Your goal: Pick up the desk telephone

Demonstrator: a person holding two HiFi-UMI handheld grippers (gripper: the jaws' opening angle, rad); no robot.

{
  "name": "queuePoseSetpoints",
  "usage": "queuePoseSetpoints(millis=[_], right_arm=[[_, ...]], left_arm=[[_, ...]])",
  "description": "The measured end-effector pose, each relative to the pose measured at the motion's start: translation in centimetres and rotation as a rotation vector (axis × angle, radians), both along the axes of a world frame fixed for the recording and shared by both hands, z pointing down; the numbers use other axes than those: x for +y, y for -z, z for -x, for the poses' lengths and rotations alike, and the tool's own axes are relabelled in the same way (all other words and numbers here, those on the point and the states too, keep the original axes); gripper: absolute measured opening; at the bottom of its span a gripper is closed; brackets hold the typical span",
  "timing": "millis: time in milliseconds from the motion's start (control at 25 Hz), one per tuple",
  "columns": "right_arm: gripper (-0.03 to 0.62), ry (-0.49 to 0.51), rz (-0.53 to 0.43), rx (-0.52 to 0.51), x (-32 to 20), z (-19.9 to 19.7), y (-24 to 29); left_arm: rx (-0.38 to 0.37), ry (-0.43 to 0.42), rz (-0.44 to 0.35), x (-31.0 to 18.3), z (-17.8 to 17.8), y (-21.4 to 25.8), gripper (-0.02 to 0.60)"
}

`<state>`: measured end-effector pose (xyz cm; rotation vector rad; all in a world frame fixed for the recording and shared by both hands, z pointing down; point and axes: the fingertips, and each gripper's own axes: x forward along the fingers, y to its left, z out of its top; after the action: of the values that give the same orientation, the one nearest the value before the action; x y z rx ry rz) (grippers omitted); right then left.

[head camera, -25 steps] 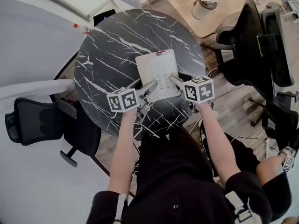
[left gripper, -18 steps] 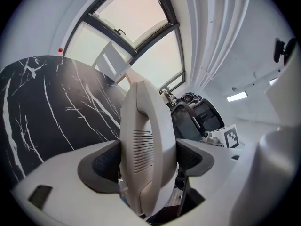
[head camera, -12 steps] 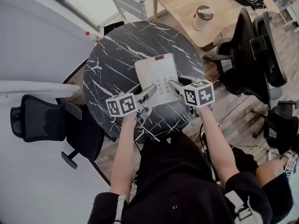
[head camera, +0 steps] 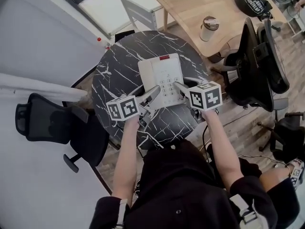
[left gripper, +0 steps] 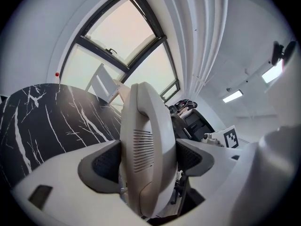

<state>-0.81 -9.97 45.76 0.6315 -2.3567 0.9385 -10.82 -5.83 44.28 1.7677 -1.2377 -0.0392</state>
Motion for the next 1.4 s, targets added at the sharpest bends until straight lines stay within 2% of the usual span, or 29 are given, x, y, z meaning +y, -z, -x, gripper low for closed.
queuePoseSetpoints(millis=[600,1400], right_arm=[[0.172,0.000,-0.088,-0.034,-1.7,0.3,5.3],[0.172,0.035,-0.072,-0.050,-0.8,0.9,5.4]], left_arm=[[-0.021,0.010,-0.084,-1.7,0.4,5.1,0.377],[-0.047,0.037,-0.075,-0.6,1.0,5.6,0.376]])
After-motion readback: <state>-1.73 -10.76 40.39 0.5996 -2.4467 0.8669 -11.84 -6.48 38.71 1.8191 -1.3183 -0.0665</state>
